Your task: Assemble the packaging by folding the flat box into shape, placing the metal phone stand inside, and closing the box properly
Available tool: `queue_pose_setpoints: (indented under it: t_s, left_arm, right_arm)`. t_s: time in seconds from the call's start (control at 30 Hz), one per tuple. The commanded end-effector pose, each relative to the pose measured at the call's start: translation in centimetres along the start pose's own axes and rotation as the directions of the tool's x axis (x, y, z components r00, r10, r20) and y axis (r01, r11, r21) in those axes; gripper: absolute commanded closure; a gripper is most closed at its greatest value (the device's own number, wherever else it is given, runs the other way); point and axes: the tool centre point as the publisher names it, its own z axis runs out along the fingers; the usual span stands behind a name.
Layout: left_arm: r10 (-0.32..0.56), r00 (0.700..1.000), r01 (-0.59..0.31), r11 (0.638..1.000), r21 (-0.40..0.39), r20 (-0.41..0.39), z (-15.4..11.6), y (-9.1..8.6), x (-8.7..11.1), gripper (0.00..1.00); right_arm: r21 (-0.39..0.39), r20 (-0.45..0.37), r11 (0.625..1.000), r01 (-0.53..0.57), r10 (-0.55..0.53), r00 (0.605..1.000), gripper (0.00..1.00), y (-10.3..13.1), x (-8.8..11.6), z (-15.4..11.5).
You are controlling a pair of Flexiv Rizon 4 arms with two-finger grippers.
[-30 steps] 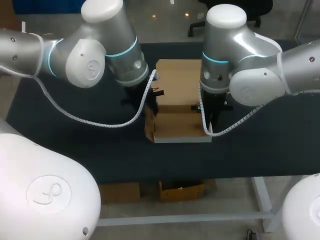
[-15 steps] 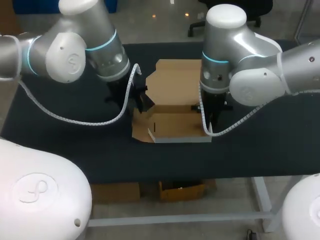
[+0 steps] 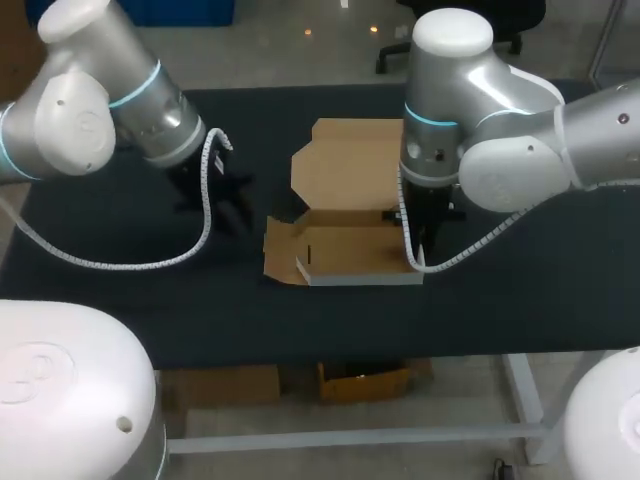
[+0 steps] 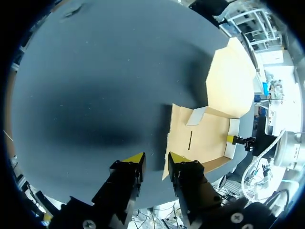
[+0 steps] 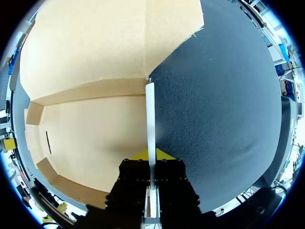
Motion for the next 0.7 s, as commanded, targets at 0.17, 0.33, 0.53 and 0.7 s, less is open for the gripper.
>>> queue_pose_setpoints:
  t_s: [0.17,0.33,0.53,0.7]
  left_arm:
    - [0.003,0.994,-0.006,1.0,-0.022,-0.112,1.0,-0.3,-1.6,0.71]
    - [0.013,0.989,-0.018,0.999,-0.032,-0.146,1.9,-0.6,-2.0,0.76]
    - [0.023,0.983,-0.03,0.999,-0.035,-0.18,2.7,-0.7,-2.1,0.87]
    - [0.026,0.974,-0.031,0.999,-0.019,-0.223,3.6,-0.7,-2.2,0.84]
  right_arm:
    - [0.004,0.004,1.0,0.0,0.0,1.0,1.0,0.1,0.1,0.1]
    - [0.004,0.004,1.0,0.0,0.0,1.0,1.0,0.1,0.1,0.1]
    - [0.004,0.004,1.0,0.0,0.0,1.0,1.0,0.1,0.1,0.1]
    - [0.004,0.004,1.0,0.0,0.0,1.0,1.0,0.1,0.1,0.1]
